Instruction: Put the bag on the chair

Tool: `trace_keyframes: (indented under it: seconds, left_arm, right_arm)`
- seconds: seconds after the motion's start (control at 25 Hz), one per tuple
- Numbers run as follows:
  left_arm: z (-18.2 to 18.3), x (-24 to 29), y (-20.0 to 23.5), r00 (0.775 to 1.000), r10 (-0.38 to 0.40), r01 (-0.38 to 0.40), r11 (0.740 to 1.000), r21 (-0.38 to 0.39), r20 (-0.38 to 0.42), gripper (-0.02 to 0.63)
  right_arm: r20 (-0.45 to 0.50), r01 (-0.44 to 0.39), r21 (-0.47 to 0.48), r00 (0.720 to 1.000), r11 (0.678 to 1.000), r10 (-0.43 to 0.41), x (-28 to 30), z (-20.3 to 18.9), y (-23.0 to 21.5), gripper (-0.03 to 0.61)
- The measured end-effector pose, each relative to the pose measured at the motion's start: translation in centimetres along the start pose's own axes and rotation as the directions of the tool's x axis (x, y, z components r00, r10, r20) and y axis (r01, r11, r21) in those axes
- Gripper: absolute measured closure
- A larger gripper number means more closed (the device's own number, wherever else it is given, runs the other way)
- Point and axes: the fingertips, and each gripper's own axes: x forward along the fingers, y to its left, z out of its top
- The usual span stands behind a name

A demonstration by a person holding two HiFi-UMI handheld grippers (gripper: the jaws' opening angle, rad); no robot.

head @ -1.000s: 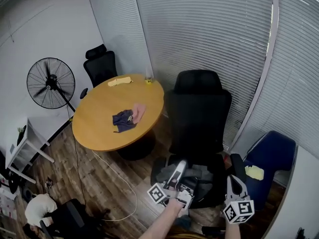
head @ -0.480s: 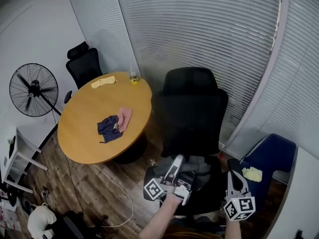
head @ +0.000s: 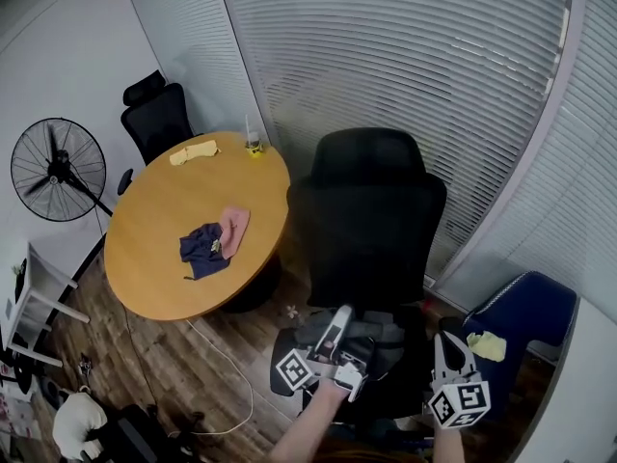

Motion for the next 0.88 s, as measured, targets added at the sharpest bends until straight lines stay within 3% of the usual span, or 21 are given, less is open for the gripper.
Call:
trace_keyframes:
  seconds: [0.88]
  left_arm:
    - [2.5,2.0,6.8,0.993,0.109,-0.11,0.994,0.023,0.041,0.591]
  right_arm:
    - [-0.071,-0.028,0.053,0.997,0.998,0.032,5.9,-2.6,-4.4,0.567]
